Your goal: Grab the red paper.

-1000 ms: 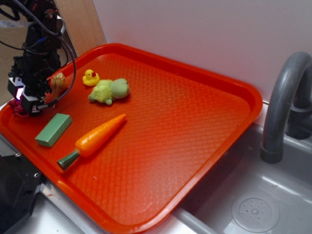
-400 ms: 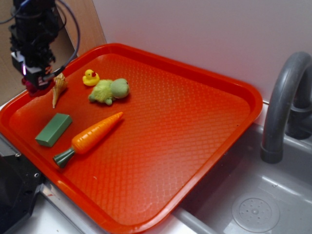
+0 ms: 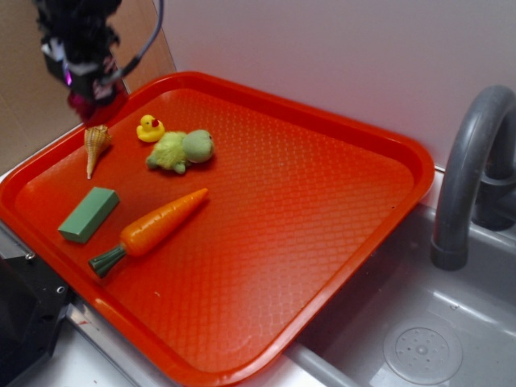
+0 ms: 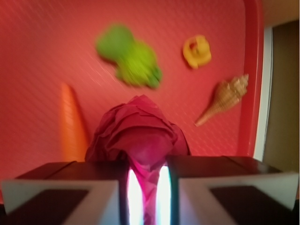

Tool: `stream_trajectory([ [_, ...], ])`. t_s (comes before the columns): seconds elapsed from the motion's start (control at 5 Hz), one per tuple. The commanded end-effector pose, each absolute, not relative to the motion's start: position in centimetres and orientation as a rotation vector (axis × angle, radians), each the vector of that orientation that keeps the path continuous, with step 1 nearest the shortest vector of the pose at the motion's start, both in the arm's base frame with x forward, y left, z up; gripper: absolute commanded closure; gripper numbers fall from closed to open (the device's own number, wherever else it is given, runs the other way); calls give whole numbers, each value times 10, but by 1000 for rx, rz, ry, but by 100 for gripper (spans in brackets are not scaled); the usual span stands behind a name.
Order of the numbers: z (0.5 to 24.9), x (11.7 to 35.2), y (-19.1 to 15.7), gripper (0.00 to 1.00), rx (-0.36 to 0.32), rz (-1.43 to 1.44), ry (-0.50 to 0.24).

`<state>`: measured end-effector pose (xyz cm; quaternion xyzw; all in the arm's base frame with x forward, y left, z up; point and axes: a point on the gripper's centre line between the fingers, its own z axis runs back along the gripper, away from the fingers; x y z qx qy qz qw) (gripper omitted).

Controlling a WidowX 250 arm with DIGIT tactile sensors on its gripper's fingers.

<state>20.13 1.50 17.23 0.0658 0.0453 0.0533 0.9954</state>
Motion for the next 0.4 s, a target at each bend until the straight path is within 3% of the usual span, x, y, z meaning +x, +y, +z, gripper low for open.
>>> stream_trajectory([
  [0.0,242,208,24,100,73,169,-127],
  [0.2,247,210,28,100,66,143,-139],
])
